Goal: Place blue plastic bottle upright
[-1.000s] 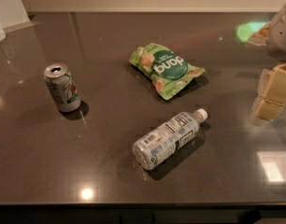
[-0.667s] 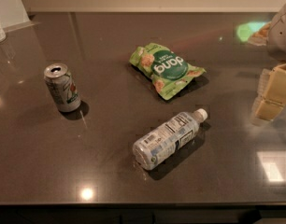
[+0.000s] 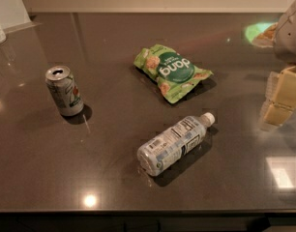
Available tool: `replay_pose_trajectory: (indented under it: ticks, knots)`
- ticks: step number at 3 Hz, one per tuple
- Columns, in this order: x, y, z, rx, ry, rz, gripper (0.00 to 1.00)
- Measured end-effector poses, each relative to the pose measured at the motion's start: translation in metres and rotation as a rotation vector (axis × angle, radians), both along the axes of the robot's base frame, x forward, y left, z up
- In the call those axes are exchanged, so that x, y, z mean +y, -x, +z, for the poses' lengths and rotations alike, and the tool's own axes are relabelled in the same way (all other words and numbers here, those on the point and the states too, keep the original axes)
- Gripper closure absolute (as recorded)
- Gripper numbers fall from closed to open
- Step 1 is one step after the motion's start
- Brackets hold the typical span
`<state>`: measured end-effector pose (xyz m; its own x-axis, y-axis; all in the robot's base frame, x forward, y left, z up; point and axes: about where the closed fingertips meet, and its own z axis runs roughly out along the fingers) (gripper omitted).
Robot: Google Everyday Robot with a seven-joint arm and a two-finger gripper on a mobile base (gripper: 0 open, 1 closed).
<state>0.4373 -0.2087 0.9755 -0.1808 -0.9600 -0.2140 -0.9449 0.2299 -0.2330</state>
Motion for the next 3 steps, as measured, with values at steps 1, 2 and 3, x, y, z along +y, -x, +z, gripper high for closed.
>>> replay_pose_trajectory:
  ticks: [1,2,3]
  knots:
    - [0.019,0.000,-0.003,0.016,-0.020,0.082,0.00]
    - [0.048,0.001,-0.010,0.019,-0.025,0.198,0.00]
    - [0.075,0.004,-0.031,0.041,-0.001,0.343,0.00]
